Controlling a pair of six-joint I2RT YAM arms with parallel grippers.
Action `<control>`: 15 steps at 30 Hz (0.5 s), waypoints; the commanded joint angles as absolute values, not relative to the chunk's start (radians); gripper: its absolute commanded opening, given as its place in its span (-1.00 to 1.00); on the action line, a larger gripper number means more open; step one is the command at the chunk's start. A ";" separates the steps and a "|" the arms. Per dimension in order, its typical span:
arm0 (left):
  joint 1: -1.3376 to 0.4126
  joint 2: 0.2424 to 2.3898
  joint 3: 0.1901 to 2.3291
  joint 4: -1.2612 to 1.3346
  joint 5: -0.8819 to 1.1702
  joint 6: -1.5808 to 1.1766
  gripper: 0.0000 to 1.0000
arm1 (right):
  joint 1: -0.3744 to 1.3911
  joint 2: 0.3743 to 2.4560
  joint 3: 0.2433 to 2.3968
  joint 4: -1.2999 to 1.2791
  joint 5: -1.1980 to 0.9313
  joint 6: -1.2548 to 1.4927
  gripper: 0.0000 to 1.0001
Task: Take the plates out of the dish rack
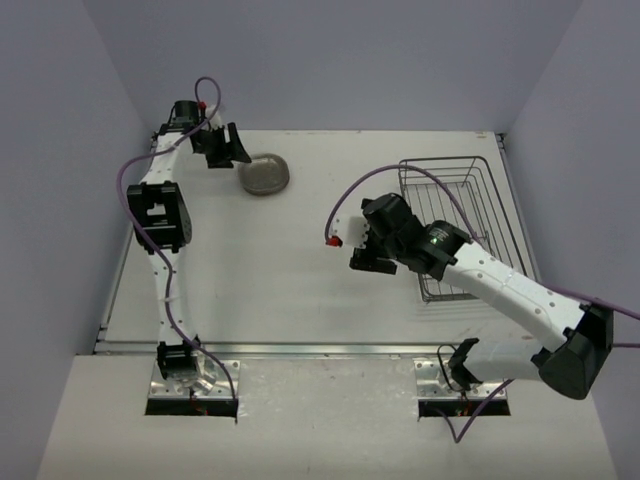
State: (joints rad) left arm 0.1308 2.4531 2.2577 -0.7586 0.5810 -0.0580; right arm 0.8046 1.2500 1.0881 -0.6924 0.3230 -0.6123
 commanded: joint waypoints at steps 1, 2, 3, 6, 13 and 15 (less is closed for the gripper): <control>0.143 2.292 2.330 -0.727 0.599 -0.058 0.44 | 0.686 1.271 1.232 -0.704 0.222 -0.452 0.98; 0.139 2.243 2.331 -0.739 0.585 -0.046 0.51 | 0.639 1.281 1.270 -0.715 0.187 -0.411 0.97; 0.129 2.196 2.332 -0.753 0.566 -0.025 0.57 | 0.605 1.288 1.302 -0.724 0.160 -0.380 0.98; 0.087 2.102 2.306 -0.826 0.495 0.061 0.70 | 0.513 1.305 1.348 -0.741 0.079 -0.295 0.98; 0.046 1.635 1.721 -0.696 0.484 0.111 1.00 | 0.301 1.312 1.279 -0.748 -0.154 -0.068 0.97; 0.047 1.512 1.530 -0.644 0.497 0.119 1.00 | 0.261 1.303 1.214 -0.728 -0.205 0.001 0.98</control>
State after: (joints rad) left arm 0.0439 1.6791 1.8107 -0.7526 0.4915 0.0776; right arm 0.3182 1.3094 1.3020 -0.7438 -0.0303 -0.1880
